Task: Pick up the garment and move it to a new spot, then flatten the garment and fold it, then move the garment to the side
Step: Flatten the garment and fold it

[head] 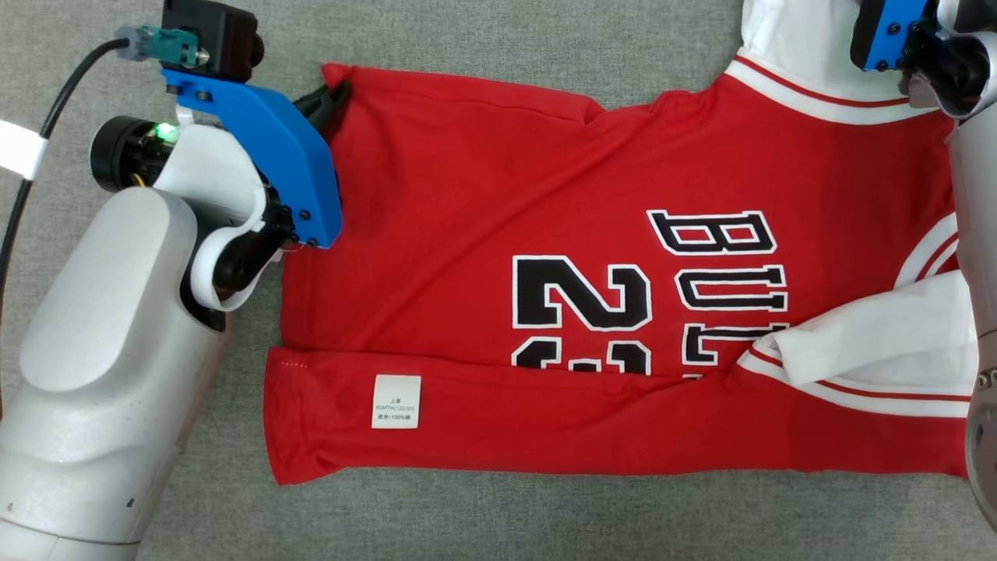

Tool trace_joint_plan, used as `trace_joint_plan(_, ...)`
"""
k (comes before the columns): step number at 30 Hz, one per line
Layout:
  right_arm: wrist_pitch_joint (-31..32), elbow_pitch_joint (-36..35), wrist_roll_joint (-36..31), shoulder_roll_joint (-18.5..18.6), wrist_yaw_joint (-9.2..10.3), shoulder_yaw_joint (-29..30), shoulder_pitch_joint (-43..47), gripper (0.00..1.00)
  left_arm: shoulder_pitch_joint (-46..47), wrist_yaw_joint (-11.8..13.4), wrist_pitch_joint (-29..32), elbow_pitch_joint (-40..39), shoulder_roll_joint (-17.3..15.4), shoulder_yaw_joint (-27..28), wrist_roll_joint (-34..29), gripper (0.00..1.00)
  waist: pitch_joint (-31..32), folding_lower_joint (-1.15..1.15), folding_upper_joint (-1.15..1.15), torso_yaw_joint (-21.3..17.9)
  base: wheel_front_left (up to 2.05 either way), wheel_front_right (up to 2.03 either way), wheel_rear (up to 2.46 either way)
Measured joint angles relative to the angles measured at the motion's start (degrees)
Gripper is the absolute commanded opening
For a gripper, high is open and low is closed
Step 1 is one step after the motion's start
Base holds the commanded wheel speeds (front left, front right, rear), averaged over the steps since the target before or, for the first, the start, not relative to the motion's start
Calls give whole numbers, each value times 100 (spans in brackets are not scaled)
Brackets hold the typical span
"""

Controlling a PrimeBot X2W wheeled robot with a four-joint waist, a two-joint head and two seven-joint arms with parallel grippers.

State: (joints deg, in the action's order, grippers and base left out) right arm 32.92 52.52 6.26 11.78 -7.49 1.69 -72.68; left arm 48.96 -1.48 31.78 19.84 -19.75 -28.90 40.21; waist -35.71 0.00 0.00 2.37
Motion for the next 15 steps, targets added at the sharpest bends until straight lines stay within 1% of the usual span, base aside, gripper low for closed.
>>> trace_joint_plan(1, 0, -1, -8, 0, 0, -12, 0, 0, 0, 41, -91, 35, 12, 41, 7, 0, -3, 0, 0, -6, 0, 0, 0)
trace_joint_plan(4, -254, -119, -16, -15, 0, -4, -2, 0, 1, 152, -359, 131, 4, 197, 5, 0, -29, 0, 0, -72, 0, 0, 0)
trace_joint_plan(7, -533, -189, 11, 16, 0, 277, -3, 0, -5, 253, -575, 258, -16, 334, 21, 0, -4, 0, 0, -121, 0, 0, 0)
trace_joint_plan(8, -678, -187, 254, 29, 0, 495, -3, 0, -47, 303, -734, 355, -24, 437, 67, 0, 23, 0, 0, -141, 0, 0, 0)
trace_joint_plan(11, -765, -199, 516, -35, 0, 620, 44, 0, -177, 289, -927, 435, -26, 532, 143, 0, 96, 0, 0, -176, 0, 0, 0)
trace_joint_plan(13, -782, -300, 728, -7, 0, 478, 172, 0, -340, 137, -1122, 453, -43, 586, 240, 0, 187, 1, 0, -207, 0, 0, 0)
trace_joint_plan(15, -778, -411, 924, -10, 0, 276, 330, 0, -464, 55, -1282, 446, -42, 600, 275, 0, 262, 1, 0, -223, 0, 0, 0)
